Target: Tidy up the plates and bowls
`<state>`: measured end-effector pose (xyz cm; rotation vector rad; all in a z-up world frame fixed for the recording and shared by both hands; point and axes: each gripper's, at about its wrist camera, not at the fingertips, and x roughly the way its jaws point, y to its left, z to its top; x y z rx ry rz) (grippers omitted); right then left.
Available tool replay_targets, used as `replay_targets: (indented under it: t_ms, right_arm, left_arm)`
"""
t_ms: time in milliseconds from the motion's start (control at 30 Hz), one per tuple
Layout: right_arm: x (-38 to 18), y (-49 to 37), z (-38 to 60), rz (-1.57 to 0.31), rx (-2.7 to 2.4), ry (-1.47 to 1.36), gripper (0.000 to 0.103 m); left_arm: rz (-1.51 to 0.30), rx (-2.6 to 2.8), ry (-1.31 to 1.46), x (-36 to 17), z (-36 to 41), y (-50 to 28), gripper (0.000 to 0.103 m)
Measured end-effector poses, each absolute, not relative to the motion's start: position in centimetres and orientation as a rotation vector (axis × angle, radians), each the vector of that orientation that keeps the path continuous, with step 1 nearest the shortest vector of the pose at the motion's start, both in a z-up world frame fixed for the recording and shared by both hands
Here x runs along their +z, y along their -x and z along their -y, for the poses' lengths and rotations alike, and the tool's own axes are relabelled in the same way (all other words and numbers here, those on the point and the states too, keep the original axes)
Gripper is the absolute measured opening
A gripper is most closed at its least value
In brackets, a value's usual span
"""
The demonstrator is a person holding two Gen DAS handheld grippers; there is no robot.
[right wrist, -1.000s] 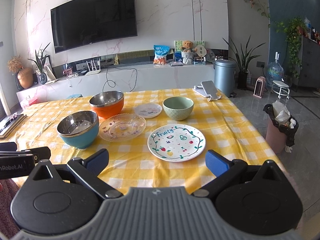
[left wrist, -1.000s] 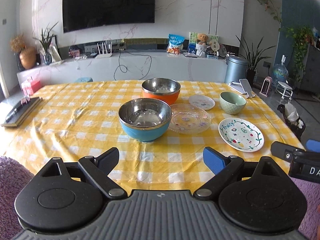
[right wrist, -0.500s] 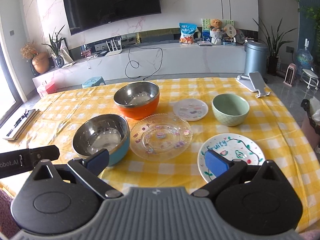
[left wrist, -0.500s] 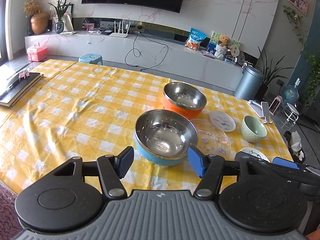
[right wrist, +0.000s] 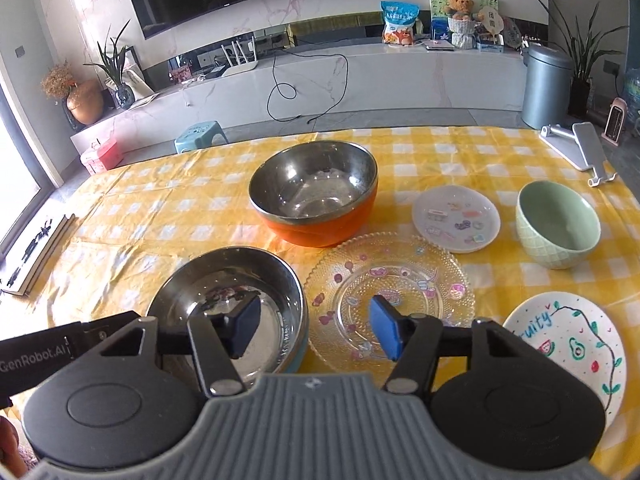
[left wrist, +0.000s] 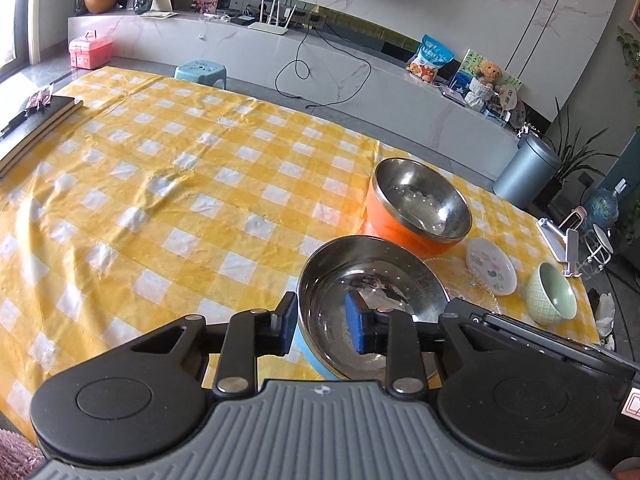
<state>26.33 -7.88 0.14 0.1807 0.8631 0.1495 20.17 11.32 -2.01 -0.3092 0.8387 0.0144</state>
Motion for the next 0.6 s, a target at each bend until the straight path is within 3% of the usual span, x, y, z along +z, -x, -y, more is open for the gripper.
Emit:
replay_targets:
  t_ms: [300, 533, 600]
  right_arm:
    - [-3.0, -28.3, 7.8, -0.956, 0.138, -0.239, 0.038]
    - [-3.6, -28.8, 7.3, -0.969, 0.141, -0.261, 0.017]
    - [-3.5, -28.8, 7.1, -0.967, 0.152, -0.264, 0.010]
  left_arm:
    - [-0.897, 0.014, 0.346, -4.6, -12.0, -22.1, 0.031]
    - [-0.918, 0.000, 0.352, -5.6, -12.2, -22.6, 0.014]
    - [-0.916, -0.002, 0.346, -5.5, -12.1, -22.5, 0.014]
